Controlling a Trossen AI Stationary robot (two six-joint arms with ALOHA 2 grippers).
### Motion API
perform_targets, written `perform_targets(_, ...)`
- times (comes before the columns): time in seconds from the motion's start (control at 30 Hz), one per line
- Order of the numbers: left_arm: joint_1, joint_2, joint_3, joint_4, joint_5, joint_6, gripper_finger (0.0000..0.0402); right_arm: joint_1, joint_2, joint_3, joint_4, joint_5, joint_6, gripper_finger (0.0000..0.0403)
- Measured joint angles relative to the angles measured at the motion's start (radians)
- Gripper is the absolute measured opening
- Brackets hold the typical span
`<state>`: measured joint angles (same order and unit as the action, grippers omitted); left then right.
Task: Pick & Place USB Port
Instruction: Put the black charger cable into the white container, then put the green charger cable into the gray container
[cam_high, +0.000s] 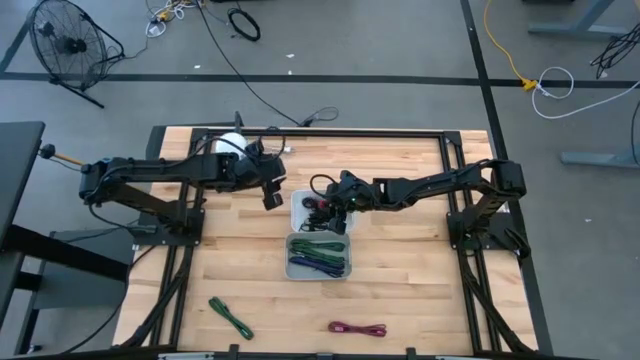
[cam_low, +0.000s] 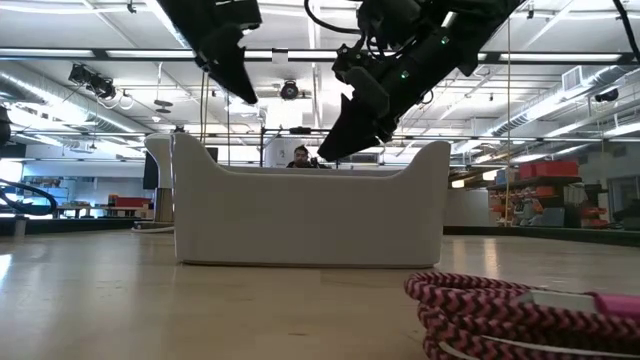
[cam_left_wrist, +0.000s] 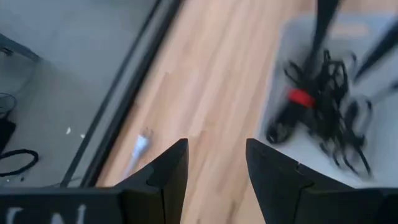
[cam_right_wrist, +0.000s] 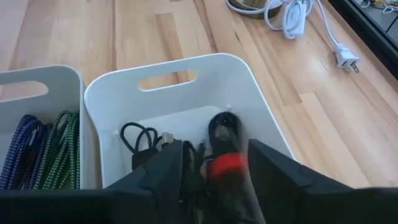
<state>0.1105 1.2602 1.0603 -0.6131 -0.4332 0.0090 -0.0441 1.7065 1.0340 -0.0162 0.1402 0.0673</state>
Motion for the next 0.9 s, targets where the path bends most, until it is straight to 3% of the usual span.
perform_targets(0.13,-0.034,0.000,0.000,-0.111,0.066,-0.013,0.0167,0.000,0.000,0.000,0.001,0.000,0.000,0.0194)
perform_targets(0.43,-0.171,0.000,0.000,-0.362,0.360,-0.126,0.0167,0.000,0.000,0.000,0.005,0.000,0.003,0.0188)
perform_targets(0.73,-0.364,0.000,0.000,-0.385,0.564,-0.262,0.0167,0.000,-0.001,0.000,0.058,0.001,0.003,0.0180)
perform_targets(0.9,-0.482,0.000,0.000,-0.361,0.581,-0.357,0.0167,0.000,-0.001,0.000,0.064,0.001,0.003,0.0180)
